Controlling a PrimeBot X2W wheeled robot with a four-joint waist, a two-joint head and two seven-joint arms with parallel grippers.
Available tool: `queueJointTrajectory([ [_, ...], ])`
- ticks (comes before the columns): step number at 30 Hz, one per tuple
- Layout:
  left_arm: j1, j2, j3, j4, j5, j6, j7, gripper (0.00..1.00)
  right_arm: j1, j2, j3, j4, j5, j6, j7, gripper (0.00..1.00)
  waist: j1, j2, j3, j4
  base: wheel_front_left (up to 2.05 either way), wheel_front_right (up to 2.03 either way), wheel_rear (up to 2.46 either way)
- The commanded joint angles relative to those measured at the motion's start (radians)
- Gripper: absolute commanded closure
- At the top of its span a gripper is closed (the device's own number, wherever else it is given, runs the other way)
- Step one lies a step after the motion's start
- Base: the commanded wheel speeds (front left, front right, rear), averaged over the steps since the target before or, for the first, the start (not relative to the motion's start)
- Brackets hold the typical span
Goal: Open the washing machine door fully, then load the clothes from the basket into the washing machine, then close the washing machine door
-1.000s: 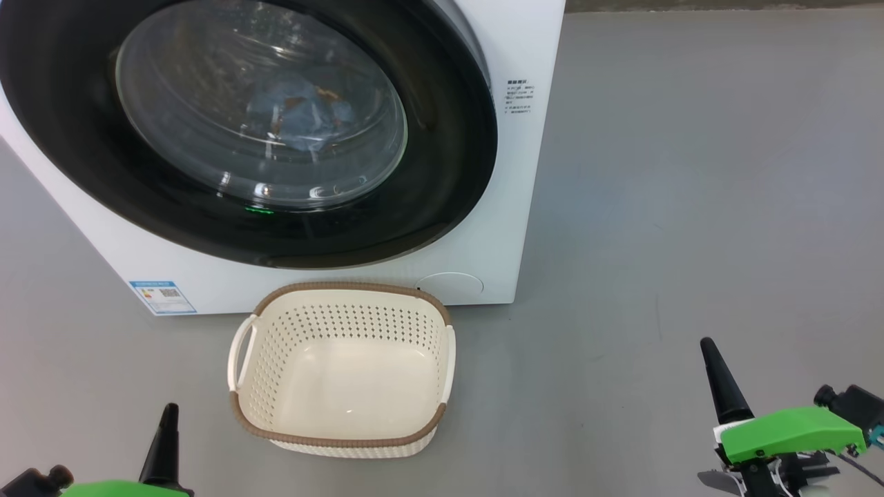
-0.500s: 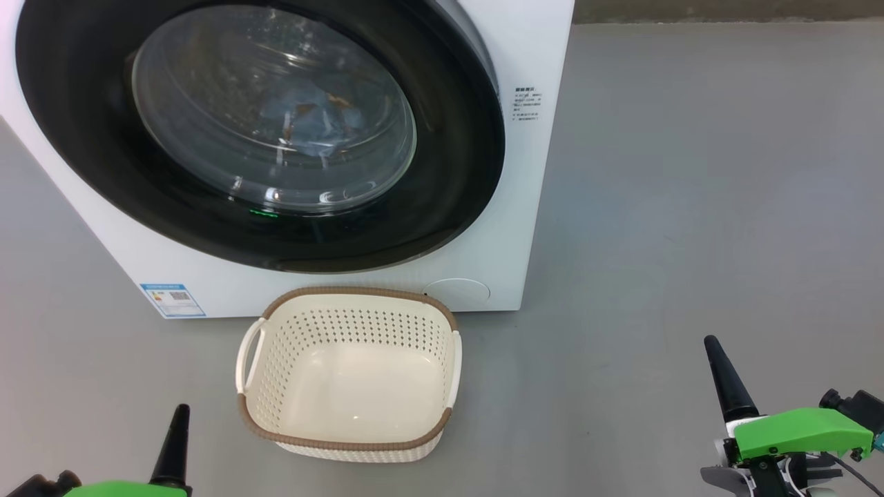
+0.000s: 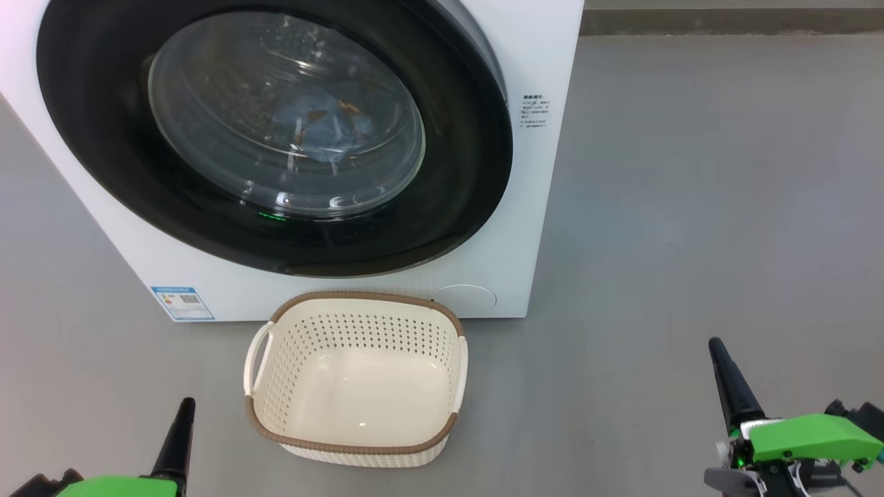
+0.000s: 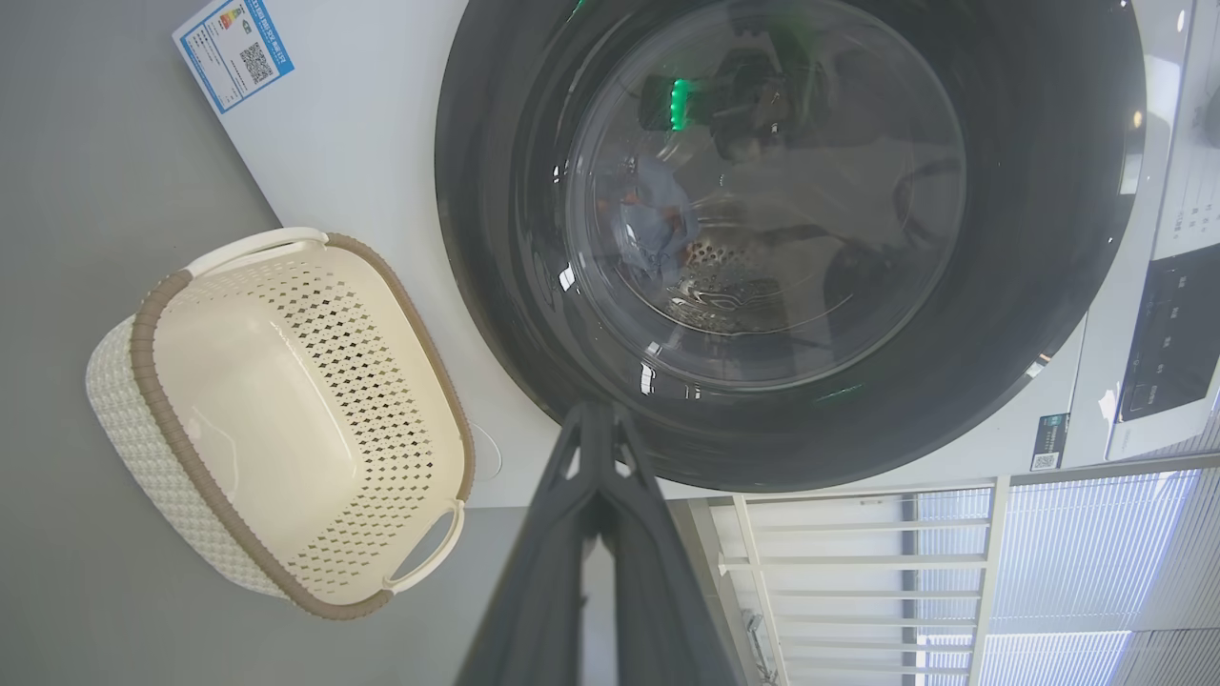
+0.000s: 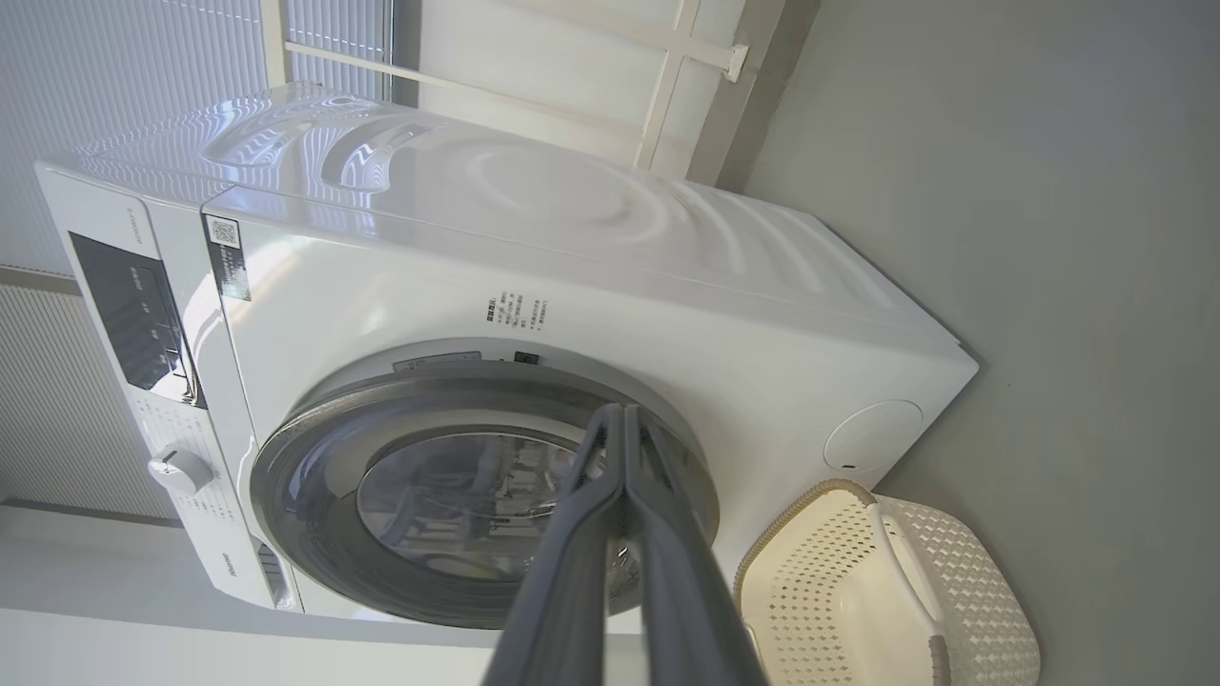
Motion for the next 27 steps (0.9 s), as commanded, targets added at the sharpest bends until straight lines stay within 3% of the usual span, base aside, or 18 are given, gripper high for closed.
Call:
queueJointTrajectory([
  [1,-0.044,0.008,0.034,-0.019,-0.024,-0.002,0.008,1.0,-0.001,-0.003,0.007,-0.031,0.027,0.002,0.012,1.0,0.0,0.0,-0.002,0.002,0.0,0.0,0.0],
  [22,-0.062,-0.015,0.052,-0.014,-0.215,-0.003,0.068,1.0,0.017,0.014,-0.025,-0.068,0.203,0.001,0.072,1.0,-0.0001,0.0,-0.026,0.022,0.0,0.0,0.0],
  [27,-0.062,-0.015,0.053,-0.014,-0.217,-0.003,0.07,1.0,0.018,0.015,-0.026,-0.069,0.206,0.001,0.073,1.0,-0.0001,0.0,-0.026,0.022,0.0,0.0,0.0],
])
